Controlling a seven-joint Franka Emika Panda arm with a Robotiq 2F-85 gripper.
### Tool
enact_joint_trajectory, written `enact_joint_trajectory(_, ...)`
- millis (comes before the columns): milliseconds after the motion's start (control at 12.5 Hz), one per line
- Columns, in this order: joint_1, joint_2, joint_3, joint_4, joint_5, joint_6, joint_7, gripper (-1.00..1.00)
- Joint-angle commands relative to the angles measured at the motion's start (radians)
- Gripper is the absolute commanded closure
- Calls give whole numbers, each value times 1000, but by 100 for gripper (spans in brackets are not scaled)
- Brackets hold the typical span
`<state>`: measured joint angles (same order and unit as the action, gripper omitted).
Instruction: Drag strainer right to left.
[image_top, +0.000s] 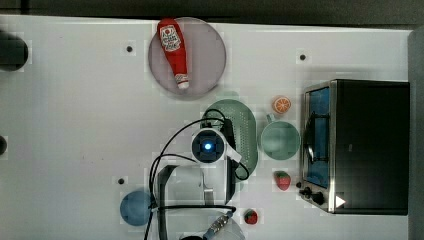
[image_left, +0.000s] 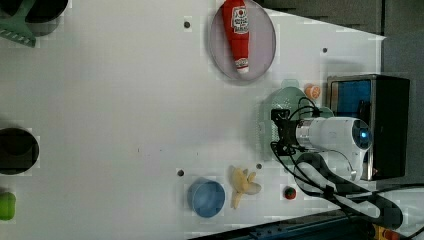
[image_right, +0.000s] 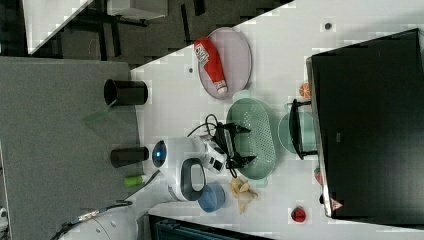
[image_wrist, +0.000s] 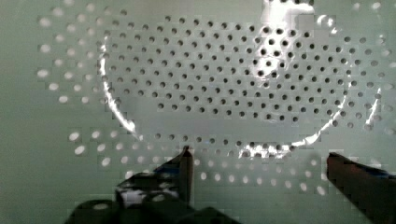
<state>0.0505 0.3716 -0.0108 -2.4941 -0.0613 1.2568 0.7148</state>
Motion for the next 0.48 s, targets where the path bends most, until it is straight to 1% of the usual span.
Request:
enact_joint_trajectory(80,14,-22,18,4,16,19,85,-100)
enact_joint_trajectory(480,75,-20,51,12,17,17,222,-100)
